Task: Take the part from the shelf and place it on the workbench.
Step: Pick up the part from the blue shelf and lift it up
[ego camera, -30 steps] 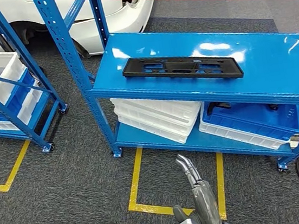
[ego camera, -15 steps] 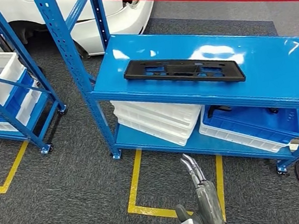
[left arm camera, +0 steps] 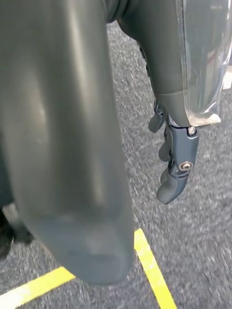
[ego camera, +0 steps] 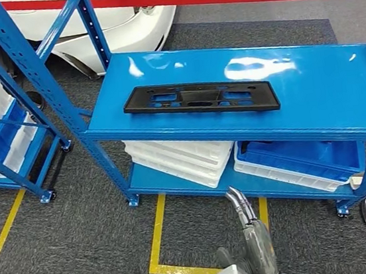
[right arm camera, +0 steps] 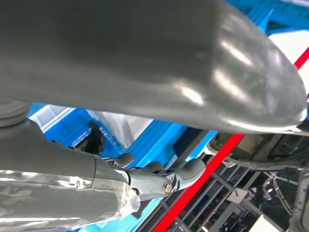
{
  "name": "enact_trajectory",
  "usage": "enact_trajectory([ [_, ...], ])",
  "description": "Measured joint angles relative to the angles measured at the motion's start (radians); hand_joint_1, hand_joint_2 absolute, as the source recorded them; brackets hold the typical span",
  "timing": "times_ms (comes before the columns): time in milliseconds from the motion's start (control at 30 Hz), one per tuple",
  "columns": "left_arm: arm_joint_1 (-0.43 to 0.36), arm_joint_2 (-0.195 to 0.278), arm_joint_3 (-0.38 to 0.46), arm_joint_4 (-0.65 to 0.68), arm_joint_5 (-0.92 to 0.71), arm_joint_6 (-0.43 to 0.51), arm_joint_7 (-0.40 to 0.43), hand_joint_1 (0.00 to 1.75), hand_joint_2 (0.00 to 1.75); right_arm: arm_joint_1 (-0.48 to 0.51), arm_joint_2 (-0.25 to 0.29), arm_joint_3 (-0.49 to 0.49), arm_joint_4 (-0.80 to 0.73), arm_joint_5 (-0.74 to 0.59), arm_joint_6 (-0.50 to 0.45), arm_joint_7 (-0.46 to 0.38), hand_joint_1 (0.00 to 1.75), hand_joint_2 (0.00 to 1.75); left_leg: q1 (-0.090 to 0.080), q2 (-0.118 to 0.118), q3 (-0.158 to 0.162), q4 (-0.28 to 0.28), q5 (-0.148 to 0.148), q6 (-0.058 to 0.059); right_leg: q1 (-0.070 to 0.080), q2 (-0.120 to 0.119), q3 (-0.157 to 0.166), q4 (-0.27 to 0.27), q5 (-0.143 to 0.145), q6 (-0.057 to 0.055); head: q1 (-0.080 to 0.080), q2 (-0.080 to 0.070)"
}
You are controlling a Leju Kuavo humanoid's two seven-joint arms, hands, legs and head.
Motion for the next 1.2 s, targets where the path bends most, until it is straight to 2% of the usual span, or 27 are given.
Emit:
enact_trajectory([
  [67, 0.002, 0.000, 0.000, 0.000, 0.000, 0.000, 0.000, 0.00, 0.00, 0.000, -0.001, 0.000, 0.000, 0.009, -0.005, 0.004, 0.00, 0.00, -0.007, -0.001, 0.003, -0.088, 0.104, 0.015, 0.002, 0.007, 0.040, -0.001, -0.028, 0.004, 0.001, 0.000],
  [100, 0.003, 0.000, 0.000, 0.001, 0.000, 0.000, 0.000, 0.00, 0.00, 0.000, -0.001, 0.000, 0.000, 0.016, -0.010, 0.007, 0.00, 0.00, -0.012, -0.002, 0.010, -0.129, 0.146, 0.022, 0.004, 0.009, 0.057, -0.002, -0.040, 0.007, 0.002, 0.000],
  [133, 0.003, 0.000, 0.000, 0.002, 0.000, 0.000, 0.000, 0.00, 0.00, 0.000, -0.002, 0.001, -0.001, 0.024, -0.016, 0.012, 0.00, 0.00, -0.016, -0.003, 0.018, -0.158, 0.168, 0.028, 0.005, 0.011, 0.069, -0.004, -0.049, 0.012, 0.002, 0.000],
  [200, 0.003, 0.001, -0.001, 0.004, -0.001, 0.000, 0.000, 0.00, 0.00, 0.001, -0.004, 0.002, -0.004, 0.045, -0.027, 0.028, 0.00, 0.00, -0.024, -0.003, 0.027, -0.174, 0.164, 0.037, 0.005, 0.011, 0.077, -0.011, -0.055, 0.024, 0.002, 0.000],
  [267, 0.000, 0.002, -0.005, 0.004, -0.001, 0.000, 0.000, 0.00, 0.00, 0.000, -0.007, 0.003, -0.012, 0.066, -0.035, 0.042, 0.00, 0.00, -0.021, -0.003, 0.054, -0.217, 0.140, 0.044, 0.004, 0.006, 0.075, -0.007, -0.049, 0.034, 0.002, 0.000],
  [300, -0.002, 0.002, -0.007, 0.004, -0.002, 0.001, 0.000, 0.00, 0.00, -0.002, -0.009, 0.004, -0.016, 0.077, -0.038, 0.049, 0.00, 0.00, -0.017, -0.005, 0.073, -0.243, 0.129, 0.047, 0.004, 0.003, 0.065, 0.012, -0.046, 0.040, 0.003, 0.000],
  [367, -0.001, 0.001, -0.011, 0.004, -0.004, 0.002, 0.002, 0.00, 0.00, -0.003, -0.014, 0.006, -0.021, 0.101, -0.045, 0.065, 0.00, 0.00, -0.009, -0.009, 0.113, -0.285, 0.112, 0.050, 0.002, -0.002, 0.014, 0.098, -0.061, 0.055, 0.006, 0.000],
  [433, 0.006, 0.001, -0.012, 0.005, -0.009, 0.004, 0.005, 0.00, 0.00, -0.001, -0.023, 0.007, -0.021, 0.145, -0.050, 0.090, 0.00, 0.87, -0.005, -0.010, 0.142, -0.296, 0.099, 0.050, -0.002, -0.005, -0.062, 0.200, -0.101, 0.067, 0.006, 0.000],
  [467, 0.009, 0.001, -0.012, 0.005, -0.010, 0.005, 0.008, 0.00, 0.00, 0.002, -0.030, 0.007, -0.022, 0.173, -0.050, 0.106, 0.00, 1.31, -0.004, -0.010, 0.157, -0.297, 0.089, 0.049, -0.003, -0.006, -0.094, 0.227, -0.113, 0.069, 0.007, 0.000],
  [500, 0.011, 0.001, -0.013, 0.005, -0.012, 0.006, 0.010, 0.00, 0.00, 0.005, -0.038, 0.007, -0.023, 0.202, -0.051, 0.120, 0.00, 1.75, -0.003, -0.012, 0.173, -0.298, 0.078, 0.048, -0.004, -0.008, -0.115, 0.225, -0.107, 0.069, 0.007, 0.000],
  [533, 0.012, 0.001, -0.013, 0.005, -0.013, 0.007, 0.013, 0.00, 0.00, 0.010, -0.046, 0.008, -0.026, 0.226, -0.051, 0.133, 0.00, 1.75, -0.002, -0.013, 0.189, -0.298, 0.066, 0.046, -0.004, -0.009, -0.125, 0.194, -0.078, 0.066, 0.007, 0.000],
  [600, 0.011, 0.000, -0.014, 0.006, -0.014, 0.008, 0.016, 0.00, 0.00, 0.021, -0.062, 0.008, -0.033, 0.259, -0.051, 0.151, 0.00, 1.75, -0.002, -0.015, 0.219, -0.300, 0.044, 0.042, 0.001, -0.011, -0.129, 0.095, 0.028, 0.055, 0.006, 0.000],
  [633, 0.011, 0.000, -0.015, 0.007, -0.014, 0.008, 0.016, 0.00, 0.00, 0.027, -0.070, 0.008, -0.036, 0.270, -0.051, 0.159, 0.00, 1.75, -0.001, -0.016, 0.227, -0.301, 0.036, 0.038, 0.006, -0.011, -0.130, 0.060, 0.071, 0.047, 0.005, 0.000],
  [667, 0.011, 0.000, -0.015, 0.008, -0.013, 0.008, 0.017, 0.00, 0.00, 0.034, -0.077, 0.009, -0.040, 0.281, -0.052, 0.166, 0.00, 1.75, 0.000, -0.016, 0.233, -0.303, 0.028, 0.031, 0.011, -0.012, -0.132, 0.042, 0.095, 0.039, 0.004, 0.000],
  [733, 0.009, -0.001, -0.015, 0.009, -0.013, 0.008, 0.018, 0.00, 0.00, 0.045, -0.088, 0.009, -0.052, 0.304, -0.053, 0.179, 0.00, 1.75, 0.001, -0.015, 0.242, -0.311, 0.020, 0.019, 0.018, -0.012, -0.131, 0.035, 0.092, 0.023, 0.003, 0.000],
  [800, 0.002, -0.003, -0.017, 0.009, -0.013, 0.008, 0.017, 0.00, 0.00, 0.049, -0.095, 0.009, -0.071, 0.325, -0.054, 0.192, 0.00, 1.75, -0.001, -0.013, 0.251, -0.304, 0.010, 0.013, 0.013, -0.011, -0.112, 0.018, 0.086, 0.010, 0.002, 0.000],
  [833, -0.002, -0.003, -0.017, 0.009, -0.013, 0.008, 0.017, 0.00, 0.00, 0.049, -0.098, 0.009, -0.079, 0.335, -0.055, 0.198, 0.00, 1.75, -0.001, -0.013, 0.242, -0.279, -0.002, 0.011, 0.009, -0.011, -0.098, 0.008, 0.084, 0.006, 0.001, 0.000],
  [867, -0.006, -0.003, -0.018, 0.009, -0.013, 0.008, 0.017, 0.00, 0.00, 0.050, -0.102, 0.009, -0.085, 0.345, -0.056, 0.204, 0.00, 1.75, -0.002, -0.013, 0.219, -0.230, -0.023, 0.009, 0.006, -0.011, -0.086, 0.000, 0.081, 0.002, 0.000, 0.000],
  [933, -0.008, -0.003, -0.019, 0.009, -0.013, 0.008, 0.017, 0.00, 0.00, 0.053, -0.110, 0.008, -0.094, 0.362, -0.057, 0.214, 0.00, 1.75, -0.002, -0.013, 0.142, -0.100, -0.068, 0.004, 0.006, -0.010, -0.068, -0.005, 0.071, -0.003, -0.001, 0.000],
  [967, -0.007, -0.003, -0.019, 0.009, -0.013, 0.009, 0.017, 0.00, 0.00, 0.055, -0.115, 0.008, -0.098, 0.371, -0.058, 0.219, 0.00, 1.75, -0.002, -0.013, 0.105, -0.053, -0.076, 0.001, 0.006, -0.009, -0.060, -0.005, 0.065, -0.005, 0.000, 0.000],
  [1000, -0.005, -0.003, -0.020, 0.009, -0.013, 0.009, 0.017, 0.00, 0.00, 0.059, -0.120, 0.007, -0.103, 0.379, -0.058, 0.224, 0.00, 1.75, -0.002, -0.013, 0.080, -0.035, -0.064, -0.001, 0.006, -0.008, -0.050, -0.005, 0.058, -0.004, 0.000, 0.000],
  [1033, -0.004, -0.003, -0.021, 0.009, -0.013, 0.010, 0.018, 0.00, 0.00, 0.062, -0.124, 0.006, -0.109, 0.386, -0.058, 0.228, 0.00, 1.75, -0.001, -0.013, 0.070, -0.055, -0.027, -0.002, 0.005, -0.006, -0.040, -0.005, 0.051, -0.003, 0.000, 0.000],
  [1100, -0.004, -0.003, -0.022, 0.009, -0.013, 0.011, 0.018, 0.00, 0.00, 0.067, -0.130, 0.003, -0.122, 0.400, -0.058, 0.235, 0.00, 1.75, 0.001, -0.012, 0.079, -0.153, 0.074, -0.002, 0.003, -0.002, -0.017, -0.006, 0.037, 0.004, 0.000, 0.000],
  [1133, -0.004, -0.003, -0.022, 0.010, -0.013, 0.011, 0.018, 0.00, 0.00, 0.068, -0.134, 0.000, -0.129, 0.405, -0.057, 0.236, 0.00, 1.75, 0.000, -0.012, 0.084, -0.201, 0.104, -0.001, 0.003, -0.001, -0.010, -0.005, 0.032, 0.009, 0.000, 0.000],
  [1167, -0.004, -0.003, -0.022, 0.010, -0.013, 0.011, 0.018, 0.00, 0.00, 0.069, -0.137, -0.002, -0.134, 0.410, -0.057, 0.239, 0.00, 1.75, -0.003, -0.012, 0.086, -0.230, 0.119, 0.005, 0.003, 0.000, -0.007, -0.003, 0.027, 0.015, 0.000, 0.000],
  [1200, -0.003, -0.003, -0.023, 0.010, -0.013, 0.011, 0.019, 0.00, 0.00, 0.071, -0.141, -0.005, -0.140, 0.414, -0.056, 0.241, 0.00, 1.75, -0.006, -0.012, 0.085, -0.242, 0.117, 0.011, 0.003, 0.000, -0.007, -0.003, 0.023, 0.021, -0.001, 0.000],
])
